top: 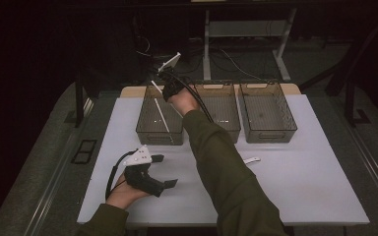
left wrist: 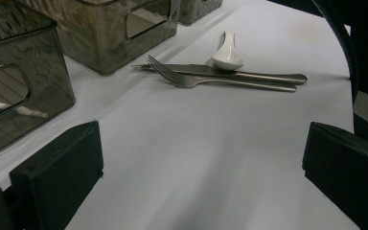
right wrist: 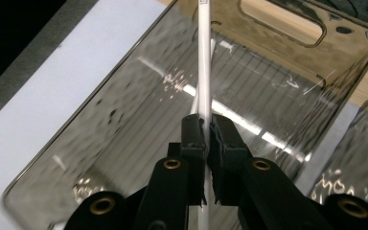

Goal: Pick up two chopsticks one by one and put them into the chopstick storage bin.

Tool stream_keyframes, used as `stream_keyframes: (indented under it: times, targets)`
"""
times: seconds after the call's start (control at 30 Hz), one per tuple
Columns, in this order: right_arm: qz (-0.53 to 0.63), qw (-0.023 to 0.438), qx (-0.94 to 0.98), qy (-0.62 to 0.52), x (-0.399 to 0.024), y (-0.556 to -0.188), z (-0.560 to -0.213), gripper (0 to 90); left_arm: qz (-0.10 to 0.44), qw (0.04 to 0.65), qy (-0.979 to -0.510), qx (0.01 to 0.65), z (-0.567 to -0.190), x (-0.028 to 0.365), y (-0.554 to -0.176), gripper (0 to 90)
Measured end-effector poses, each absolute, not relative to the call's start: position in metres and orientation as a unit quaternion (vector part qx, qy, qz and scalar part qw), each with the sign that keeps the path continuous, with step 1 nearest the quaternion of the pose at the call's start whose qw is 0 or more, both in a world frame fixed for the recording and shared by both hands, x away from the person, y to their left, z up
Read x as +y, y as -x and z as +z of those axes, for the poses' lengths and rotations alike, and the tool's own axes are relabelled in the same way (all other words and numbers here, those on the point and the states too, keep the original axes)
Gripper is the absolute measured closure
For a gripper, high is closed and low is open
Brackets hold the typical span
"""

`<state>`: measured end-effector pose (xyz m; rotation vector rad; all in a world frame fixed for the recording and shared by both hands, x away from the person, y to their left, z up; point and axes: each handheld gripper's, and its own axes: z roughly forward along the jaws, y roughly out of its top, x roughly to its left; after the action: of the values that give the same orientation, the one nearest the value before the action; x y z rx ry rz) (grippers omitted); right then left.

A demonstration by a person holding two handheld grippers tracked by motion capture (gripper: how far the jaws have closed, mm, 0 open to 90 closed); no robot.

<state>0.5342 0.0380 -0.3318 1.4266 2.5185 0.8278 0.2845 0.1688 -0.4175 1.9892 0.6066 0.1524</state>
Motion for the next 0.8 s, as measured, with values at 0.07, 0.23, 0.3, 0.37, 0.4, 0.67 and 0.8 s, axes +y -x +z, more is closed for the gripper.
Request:
stream_keyframes:
  times: [0.07, 0.23, 0.3, 0.37, 0.4, 0.67, 0.8]
  targets:
    - [0.27, 0.067, 0.833, -0.479, 0.043, -0.539, -0.336, 84.6, 0.064, 0.504, -0.824, 0.249, -0.417, 0.168, -0.284, 0.0]
    - [0.262, 0.069, 0.83, -0.488, 0.05, -0.546, -0.352, 84.5, 0.063, 0.505, -0.824, 0.251, -0.417, 0.169, -0.285, 0.0]
    - [0.265, 0.07, 0.831, -0.485, 0.052, -0.547, -0.358, 84.5, 0.063, 0.504, -0.824, 0.25, -0.417, 0.169, -0.285, 0.0]
    - [0.255, 0.067, 0.834, -0.484, 0.055, -0.547, -0.364, 84.4, 0.065, 0.504, -0.825, 0.248, -0.417, 0.169, -0.285, 0.0]
    - [0.253, 0.066, 0.836, -0.483, 0.056, -0.547, -0.366, 84.5, 0.064, 0.505, -0.824, 0.249, -0.417, 0.168, -0.285, 0.0]
    - [0.231, 0.05, 0.847, -0.476, 0.064, -0.545, -0.379, 83.3, 0.063, 0.505, -0.824, 0.248, -0.416, 0.169, -0.284, 0.0]
    - [0.236, 0.053, 0.852, -0.465, 0.064, -0.542, -0.378, 78.9, 0.063, 0.504, -0.825, 0.248, -0.416, 0.17, -0.285, 0.0]
